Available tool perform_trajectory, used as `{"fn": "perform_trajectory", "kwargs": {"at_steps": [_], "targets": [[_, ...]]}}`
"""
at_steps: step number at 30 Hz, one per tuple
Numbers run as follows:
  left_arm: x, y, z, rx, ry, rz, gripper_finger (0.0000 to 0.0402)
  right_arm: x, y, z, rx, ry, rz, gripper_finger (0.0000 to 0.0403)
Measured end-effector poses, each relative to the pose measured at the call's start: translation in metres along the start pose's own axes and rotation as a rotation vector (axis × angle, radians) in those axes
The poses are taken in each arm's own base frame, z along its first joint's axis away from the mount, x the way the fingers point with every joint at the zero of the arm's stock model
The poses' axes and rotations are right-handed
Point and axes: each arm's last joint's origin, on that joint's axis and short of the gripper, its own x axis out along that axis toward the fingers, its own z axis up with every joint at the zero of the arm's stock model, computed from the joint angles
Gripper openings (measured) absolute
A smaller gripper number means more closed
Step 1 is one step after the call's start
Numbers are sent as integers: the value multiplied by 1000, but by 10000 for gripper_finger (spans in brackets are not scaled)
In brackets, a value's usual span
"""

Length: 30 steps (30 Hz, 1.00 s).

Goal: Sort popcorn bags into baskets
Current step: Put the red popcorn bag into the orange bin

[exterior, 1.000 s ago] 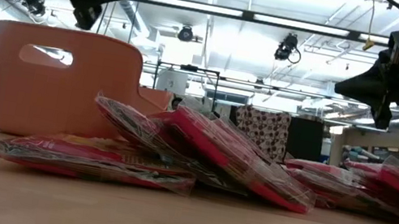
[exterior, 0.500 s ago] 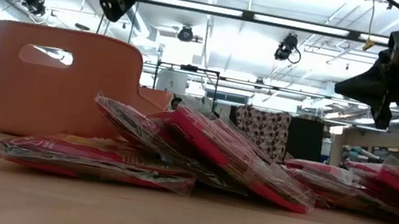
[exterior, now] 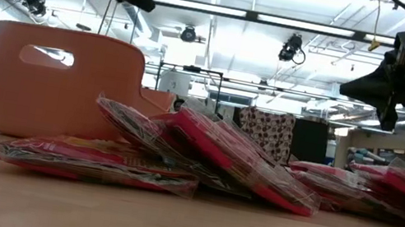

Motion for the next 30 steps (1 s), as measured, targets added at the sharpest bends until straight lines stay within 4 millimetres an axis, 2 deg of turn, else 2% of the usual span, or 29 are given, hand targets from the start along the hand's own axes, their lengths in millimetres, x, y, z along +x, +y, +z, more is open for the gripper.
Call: {"fn": "perform_trajectory", "kwargs": {"at_steps": [7, 11, 17, 24, 30], "targets": [[13, -27, 15, 196, 80, 56, 178, 0, 0, 1, -2, -6, 3, 40], [28, -41, 15, 339, 116, 46, 195, 0, 1, 1, -4, -15, 9, 40], [49, -59, 15, 469, 199, 39, 195, 0, 1, 2, -5, -19, 12, 40], [68, -72, 24, 576, 390, 47, 194, 0, 1, 2, -6, -19, 12, 40], [80, -85, 13, 789, 460, 22, 194, 0, 1, 2, -5, -19, 12, 40]]}}
